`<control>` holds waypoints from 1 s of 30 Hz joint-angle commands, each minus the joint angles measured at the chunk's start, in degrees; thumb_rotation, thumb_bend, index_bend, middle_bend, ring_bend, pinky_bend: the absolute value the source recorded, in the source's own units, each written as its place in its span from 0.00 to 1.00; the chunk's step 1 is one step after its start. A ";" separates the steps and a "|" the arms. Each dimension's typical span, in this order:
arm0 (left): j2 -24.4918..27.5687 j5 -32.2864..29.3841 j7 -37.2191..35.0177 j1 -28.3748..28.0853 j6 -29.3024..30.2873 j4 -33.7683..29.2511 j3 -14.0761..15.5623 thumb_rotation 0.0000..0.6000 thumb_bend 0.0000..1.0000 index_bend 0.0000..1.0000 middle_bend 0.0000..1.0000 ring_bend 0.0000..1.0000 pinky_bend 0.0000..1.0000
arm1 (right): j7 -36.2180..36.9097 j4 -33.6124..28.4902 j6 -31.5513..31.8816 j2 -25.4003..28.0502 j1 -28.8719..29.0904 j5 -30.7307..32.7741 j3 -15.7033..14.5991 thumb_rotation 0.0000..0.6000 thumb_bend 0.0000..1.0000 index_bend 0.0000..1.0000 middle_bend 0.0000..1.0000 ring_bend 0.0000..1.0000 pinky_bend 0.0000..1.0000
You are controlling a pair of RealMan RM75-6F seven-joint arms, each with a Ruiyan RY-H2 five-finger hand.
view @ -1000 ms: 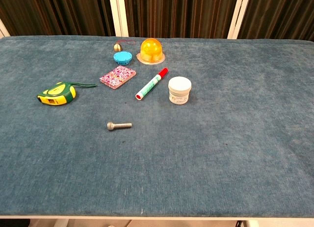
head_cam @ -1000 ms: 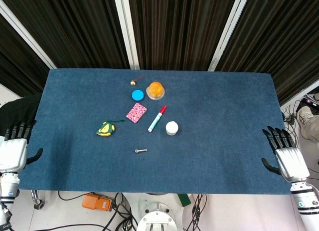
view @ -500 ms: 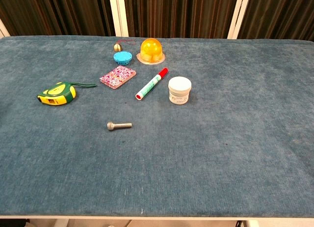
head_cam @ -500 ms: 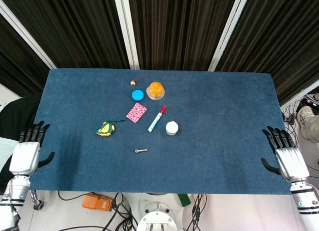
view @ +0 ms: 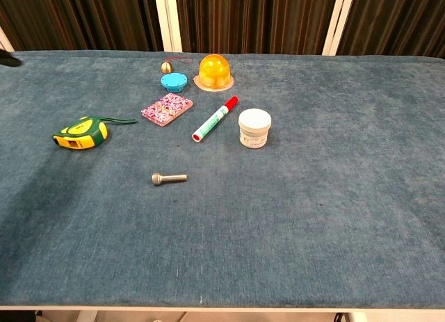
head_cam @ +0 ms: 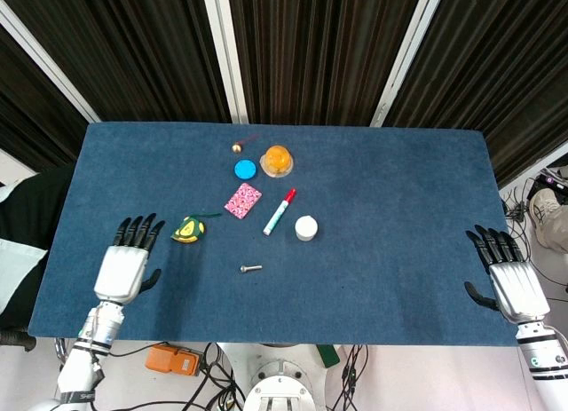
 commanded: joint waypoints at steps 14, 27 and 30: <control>-16.08 -20.66 21.93 -13.20 -4.78 -2.90 -4.80 1.00 0.23 0.26 0.00 0.00 0.05 | -0.13 0.04 -0.89 0.21 0.49 -0.29 -0.30 1.00 0.46 0.03 0.08 0.07 0.09; -27.03 -26.49 29.32 -17.97 -0.03 2.29 -3.10 1.00 0.23 0.31 0.00 0.00 0.05 | 0.03 0.01 -1.16 0.29 0.63 -0.26 -0.40 1.00 0.46 0.03 0.08 0.07 0.09; -28.07 -27.56 29.30 -18.74 0.02 3.53 -3.31 1.00 0.23 0.32 0.00 0.00 0.05 | 0.13 0.03 -1.21 0.33 0.66 -0.22 -0.41 1.00 0.46 0.03 0.08 0.07 0.09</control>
